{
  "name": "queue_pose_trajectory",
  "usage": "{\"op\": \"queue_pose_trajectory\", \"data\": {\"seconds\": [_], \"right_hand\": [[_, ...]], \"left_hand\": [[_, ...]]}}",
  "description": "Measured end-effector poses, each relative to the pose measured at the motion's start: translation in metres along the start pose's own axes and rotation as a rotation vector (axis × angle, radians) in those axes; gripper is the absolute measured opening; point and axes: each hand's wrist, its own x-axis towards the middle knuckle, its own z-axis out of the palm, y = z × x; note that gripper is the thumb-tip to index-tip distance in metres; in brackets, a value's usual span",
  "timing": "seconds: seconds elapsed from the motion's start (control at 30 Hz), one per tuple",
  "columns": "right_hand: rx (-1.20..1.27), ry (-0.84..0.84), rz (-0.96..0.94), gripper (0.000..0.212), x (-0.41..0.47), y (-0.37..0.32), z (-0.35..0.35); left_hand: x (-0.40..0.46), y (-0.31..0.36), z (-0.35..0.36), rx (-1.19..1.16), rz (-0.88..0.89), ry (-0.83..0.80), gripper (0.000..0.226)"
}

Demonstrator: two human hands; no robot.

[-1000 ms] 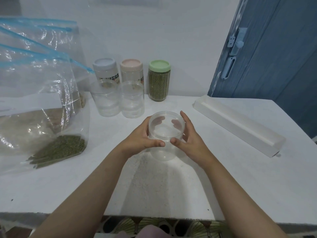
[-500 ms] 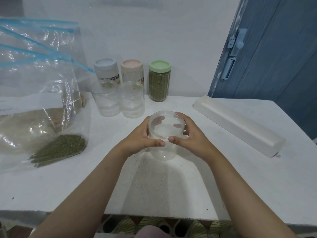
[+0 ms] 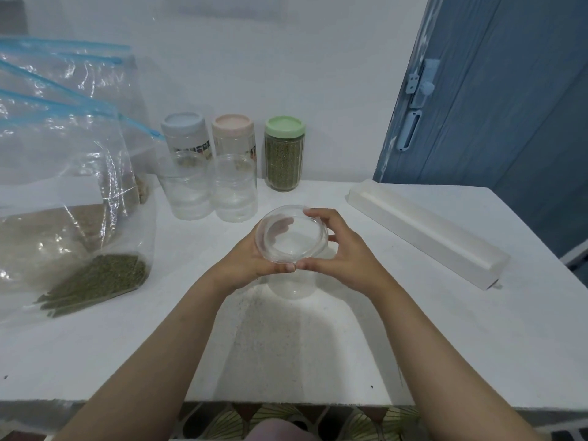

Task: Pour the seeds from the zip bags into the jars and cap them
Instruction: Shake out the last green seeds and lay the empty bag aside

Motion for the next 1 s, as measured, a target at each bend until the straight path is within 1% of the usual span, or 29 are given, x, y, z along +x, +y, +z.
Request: {"op": "queue_pose_trajectory", "data": {"seconds": [0.1, 0.17, 0.23, 0.27, 0.33, 0.37, 0.4, 0.43, 0.5, 0.57, 0.63, 0.7, 0.77, 0.9, 1.0], "right_hand": [[0.065, 0.092, -0.012, 0.070, 0.000, 0.003, 0.004], [0.207, 0.199, -0.004, 0.054, 0.001, 0.007, 0.004], [0.278, 0.400, -0.016, 0.029, 0.001, 0.006, 0.003], [0.288, 0.513, -0.025, 0.022, 0.000, 0.005, 0.000], [0.274, 0.707, 0.030, 0.033, -0.003, 0.005, -0.007], [0.247, 0.743, 0.085, 0.037, -0.003, 0.007, -0.013], [0.217, 0.732, 0.149, 0.037, -0.004, 0.012, -0.020], [0.186, 0.700, 0.220, 0.033, -0.005, 0.020, -0.028], [0.097, 0.605, 0.384, 0.017, -0.007, 0.042, -0.043], [-0.090, 0.493, 0.536, 0.023, -0.014, 0.063, -0.052], [-0.320, 0.438, 0.605, 0.027, -0.022, 0.079, -0.053], [-0.453, 0.443, 0.612, 0.032, -0.028, 0.088, -0.048], [-0.466, 0.476, 0.596, 0.035, -0.033, 0.089, -0.043], [-0.372, 0.548, 0.533, 0.031, -0.037, 0.080, -0.041], [-0.273, 0.627, 0.353, 0.025, -0.040, 0.054, -0.037]], "left_hand": [[-0.001, 0.001, 0.001, -0.016, -0.005, -0.018, 0.104], [-0.001, 0.000, 0.002, -0.014, -0.005, -0.010, 0.111], [0.000, -0.002, 0.003, -0.006, 0.003, 0.003, 0.113], [-0.001, -0.003, 0.004, -0.017, -0.004, -0.001, 0.113], [-0.002, -0.004, 0.008, -0.059, -0.031, -0.013, 0.118], [-0.002, -0.006, 0.012, -0.078, -0.040, -0.010, 0.120], [-0.002, -0.007, 0.016, -0.092, -0.042, 0.000, 0.121], [-0.002, -0.009, 0.021, -0.104, -0.037, 0.015, 0.122], [0.001, -0.012, 0.029, -0.121, -0.025, 0.044, 0.124], [0.006, -0.013, 0.038, -0.125, -0.009, 0.052, 0.126], [0.010, -0.014, 0.046, -0.122, 0.014, 0.068, 0.123], [0.012, -0.015, 0.053, -0.126, 0.024, 0.099, 0.117], [0.012, -0.015, 0.058, -0.114, 0.039, 0.132, 0.113], [0.012, -0.015, 0.060, -0.050, 0.080, 0.157, 0.114], [0.011, -0.013, 0.058, -0.009, 0.099, 0.170, 0.126]]}}
